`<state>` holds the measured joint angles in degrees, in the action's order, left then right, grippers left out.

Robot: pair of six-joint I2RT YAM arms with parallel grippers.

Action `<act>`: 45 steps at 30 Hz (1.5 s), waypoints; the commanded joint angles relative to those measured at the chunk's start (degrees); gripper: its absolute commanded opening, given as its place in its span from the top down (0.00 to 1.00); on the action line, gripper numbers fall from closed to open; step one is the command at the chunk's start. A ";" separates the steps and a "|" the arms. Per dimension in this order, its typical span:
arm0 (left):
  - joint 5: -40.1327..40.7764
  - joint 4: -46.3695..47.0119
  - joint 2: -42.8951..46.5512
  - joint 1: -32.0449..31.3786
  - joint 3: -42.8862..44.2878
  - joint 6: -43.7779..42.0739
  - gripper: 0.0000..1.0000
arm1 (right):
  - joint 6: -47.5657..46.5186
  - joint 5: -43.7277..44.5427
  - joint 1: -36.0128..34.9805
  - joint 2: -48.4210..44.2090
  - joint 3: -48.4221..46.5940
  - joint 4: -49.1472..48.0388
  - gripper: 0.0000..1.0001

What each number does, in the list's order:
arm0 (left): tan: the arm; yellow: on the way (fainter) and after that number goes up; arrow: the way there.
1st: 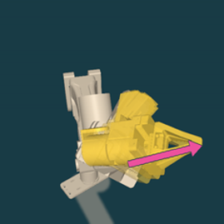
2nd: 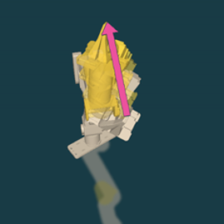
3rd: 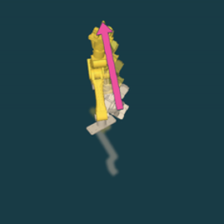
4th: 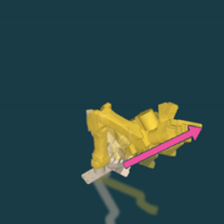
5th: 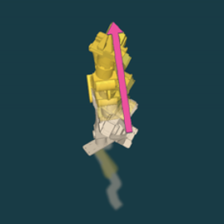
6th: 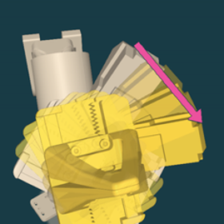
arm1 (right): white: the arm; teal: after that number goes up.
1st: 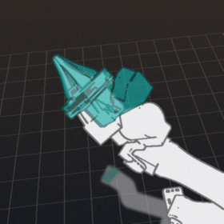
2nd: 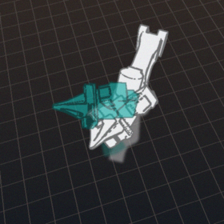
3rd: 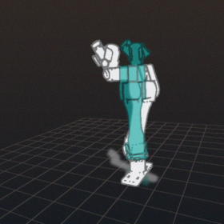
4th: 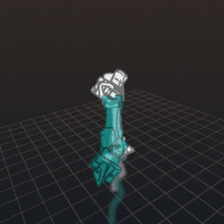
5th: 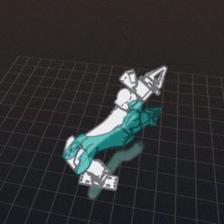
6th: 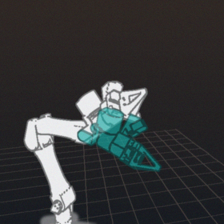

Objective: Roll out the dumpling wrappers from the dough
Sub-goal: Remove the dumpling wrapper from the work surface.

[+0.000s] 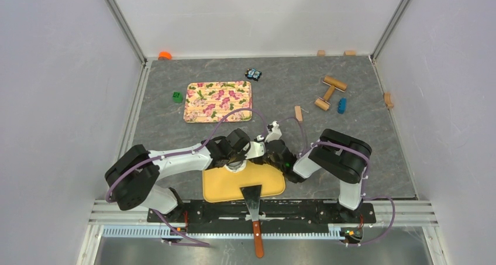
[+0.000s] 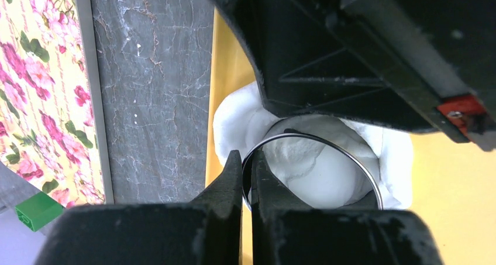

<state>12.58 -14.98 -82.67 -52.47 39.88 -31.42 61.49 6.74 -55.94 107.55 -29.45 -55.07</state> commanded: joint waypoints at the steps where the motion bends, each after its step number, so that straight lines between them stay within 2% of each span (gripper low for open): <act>1: -4.37 -5.97 -2.59 -0.44 -3.53 0.56 0.98 | 1.22 0.84 -0.70 3.66 1.97 5.87 0.99; 5: -1.72 -4.97 -2.43 -0.44 -4.41 0.03 0.98 | 3.82 4.52 0.56 1.26 8.13 0.28 1.00; 13: -0.18 -4.35 -2.28 -0.42 -5.03 -0.32 0.98 | -4.33 12.96 2.85 -8.24 15.28 5.55 1.00; 26: -0.26 -4.53 -2.38 -0.46 -5.05 -0.39 0.98 | -12.92 19.64 3.74 -23.37 15.89 15.12 1.00; 33: -0.58 -4.48 -2.49 -0.44 -4.74 -0.29 0.98 | -15.46 16.18 3.60 -32.93 18.20 19.00 1.00; 37: -0.62 -4.52 -2.15 -0.45 -4.73 -0.24 0.98 | -21.92 18.20 5.00 -37.86 16.30 23.56 1.00; 39: -0.61 -4.54 -2.22 -0.44 -4.74 -0.24 0.98 | -25.55 15.94 7.98 -39.17 14.89 22.94 1.00; 42: -0.93 -4.53 -2.11 -0.45 -4.64 -0.29 0.98 | -30.21 11.18 12.27 -37.53 11.90 20.41 1.00; 45: -2.25 -4.78 -1.54 -0.41 -4.57 -0.33 0.98 | -32.79 5.79 14.08 -31.69 6.12 17.98 1.00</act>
<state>11.55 -10.70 -82.39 -53.39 38.61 -31.83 36.67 15.33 -44.86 71.07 -16.05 -34.59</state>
